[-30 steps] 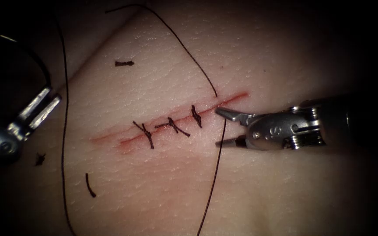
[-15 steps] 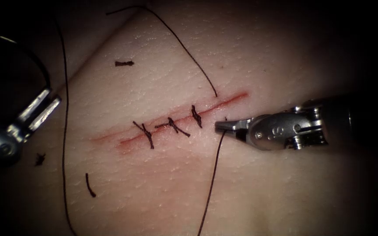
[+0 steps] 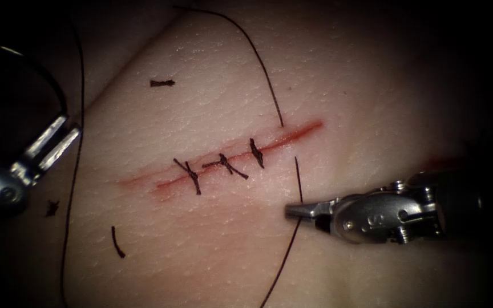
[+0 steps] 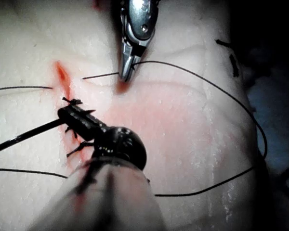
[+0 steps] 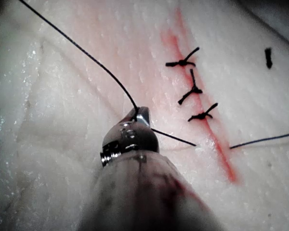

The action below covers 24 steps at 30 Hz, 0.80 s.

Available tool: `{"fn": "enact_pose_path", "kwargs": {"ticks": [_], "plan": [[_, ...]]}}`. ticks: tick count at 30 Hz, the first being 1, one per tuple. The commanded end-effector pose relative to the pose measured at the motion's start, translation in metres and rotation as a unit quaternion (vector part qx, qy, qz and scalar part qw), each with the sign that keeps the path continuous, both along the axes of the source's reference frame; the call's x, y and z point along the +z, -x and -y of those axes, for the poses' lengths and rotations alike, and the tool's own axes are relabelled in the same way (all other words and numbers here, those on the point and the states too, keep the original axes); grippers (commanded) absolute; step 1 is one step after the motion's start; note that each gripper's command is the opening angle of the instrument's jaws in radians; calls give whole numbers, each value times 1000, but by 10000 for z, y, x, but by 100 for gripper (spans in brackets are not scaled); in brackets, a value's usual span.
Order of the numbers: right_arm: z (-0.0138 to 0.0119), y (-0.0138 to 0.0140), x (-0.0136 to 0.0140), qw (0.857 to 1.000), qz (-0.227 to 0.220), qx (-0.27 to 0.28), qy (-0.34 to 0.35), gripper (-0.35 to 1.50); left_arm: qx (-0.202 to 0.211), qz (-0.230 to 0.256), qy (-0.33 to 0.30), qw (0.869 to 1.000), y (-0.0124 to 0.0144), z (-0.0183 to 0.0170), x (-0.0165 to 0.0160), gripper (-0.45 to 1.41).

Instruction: Wound Closure

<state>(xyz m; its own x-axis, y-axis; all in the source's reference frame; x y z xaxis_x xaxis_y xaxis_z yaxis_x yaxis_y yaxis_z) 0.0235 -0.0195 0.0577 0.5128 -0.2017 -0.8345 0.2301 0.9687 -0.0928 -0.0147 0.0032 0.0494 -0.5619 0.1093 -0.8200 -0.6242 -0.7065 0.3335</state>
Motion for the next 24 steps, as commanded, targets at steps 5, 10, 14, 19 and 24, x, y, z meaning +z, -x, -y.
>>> {"fn": "enact_pose_path", "kwargs": {"ticks": [5,10,14,19,24], "plan": [[30,-12,-24,1000,-5,-14,-5,-35,1,1,-1,1000,6,5,6,-45],[53,-18,-49,999,-4,-33,-9,-35,1,1,-1,1000,6,5,5,-45],[68,-21,-70,999,-6,-38,-10,-35,2,1,0,1000,7,6,4,-45],[82,-24,-86,999,-10,-39,-16,-35,1,1,-1,1000,7,6,3,-45],[100,-26,-106,999,-12,-41,-31,-35,1,1,-1,1000,7,6,3,-45]]}}
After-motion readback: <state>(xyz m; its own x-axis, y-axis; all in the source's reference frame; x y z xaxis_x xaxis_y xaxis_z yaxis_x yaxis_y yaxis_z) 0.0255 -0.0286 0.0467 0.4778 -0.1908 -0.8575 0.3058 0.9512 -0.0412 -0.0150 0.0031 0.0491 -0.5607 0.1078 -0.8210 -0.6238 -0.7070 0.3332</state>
